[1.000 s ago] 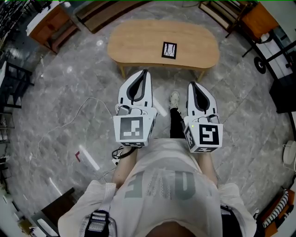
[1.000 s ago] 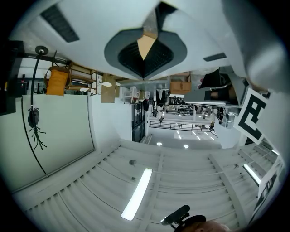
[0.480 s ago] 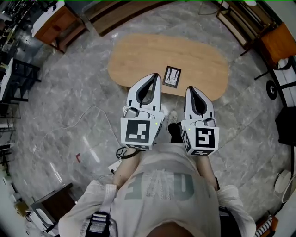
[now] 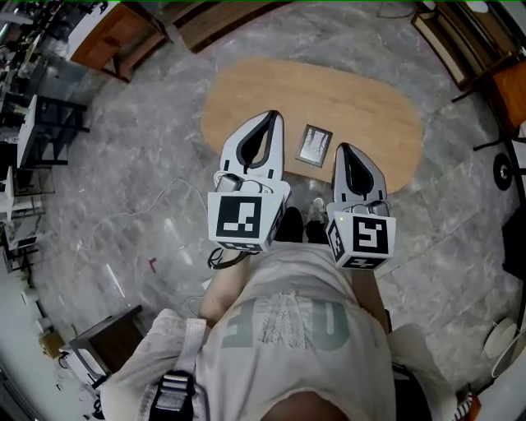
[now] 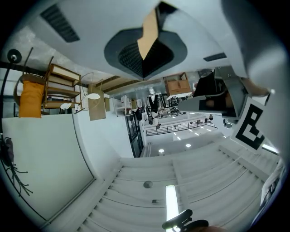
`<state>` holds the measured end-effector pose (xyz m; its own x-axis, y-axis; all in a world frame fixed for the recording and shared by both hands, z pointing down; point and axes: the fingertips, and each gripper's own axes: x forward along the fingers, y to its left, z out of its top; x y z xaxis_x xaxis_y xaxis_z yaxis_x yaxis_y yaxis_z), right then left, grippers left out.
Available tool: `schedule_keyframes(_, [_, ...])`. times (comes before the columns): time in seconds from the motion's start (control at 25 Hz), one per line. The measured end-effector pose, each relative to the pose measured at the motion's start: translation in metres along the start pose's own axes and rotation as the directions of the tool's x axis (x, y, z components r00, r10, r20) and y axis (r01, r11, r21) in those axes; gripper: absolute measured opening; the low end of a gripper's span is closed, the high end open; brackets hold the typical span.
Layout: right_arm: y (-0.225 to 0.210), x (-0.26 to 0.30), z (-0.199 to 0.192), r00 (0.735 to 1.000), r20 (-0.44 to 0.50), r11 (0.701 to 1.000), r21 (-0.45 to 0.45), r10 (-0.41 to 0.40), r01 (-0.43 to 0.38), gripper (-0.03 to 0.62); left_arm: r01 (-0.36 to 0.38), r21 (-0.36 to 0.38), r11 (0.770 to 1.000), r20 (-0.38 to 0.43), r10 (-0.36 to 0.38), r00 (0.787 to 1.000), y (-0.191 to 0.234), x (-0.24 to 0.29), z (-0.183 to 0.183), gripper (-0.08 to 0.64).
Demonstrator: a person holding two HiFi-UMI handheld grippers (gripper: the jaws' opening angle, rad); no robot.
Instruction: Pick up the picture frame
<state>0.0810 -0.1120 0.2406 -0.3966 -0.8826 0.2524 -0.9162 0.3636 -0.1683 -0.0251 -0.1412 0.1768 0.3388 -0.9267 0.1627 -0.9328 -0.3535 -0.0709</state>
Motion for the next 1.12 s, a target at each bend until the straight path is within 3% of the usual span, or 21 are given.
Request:
schedule_keyframes(0.44, [-0.033, 0.025, 0.04, 0.995, 0.07, 0.996, -0.026, -0.078, 0.08, 0.005, 0.113, 0.017, 0.993, 0.092, -0.114, 0.989, -0.012, 0.048, 0.03, 0.009])
schedule_keyframes(0.92, [-0.043, 0.055, 0.044, 0.991, 0.065, 0.993, 0.012, -0.118, 0.117, 0.005, 0.164, 0.008, 0.986, 0.029, -0.164, 0.986, -0.004, 0.077, 0.012, 0.009])
schedule_keyframes(1.12, [-0.039, 0.07, 0.036, 0.991, 0.06, 0.993, 0.009, -0.122, 0.121, 0.005, 0.206, -0.008, 0.979, -0.029, -0.206, 0.978, -0.002, 0.092, -0.015, 0.009])
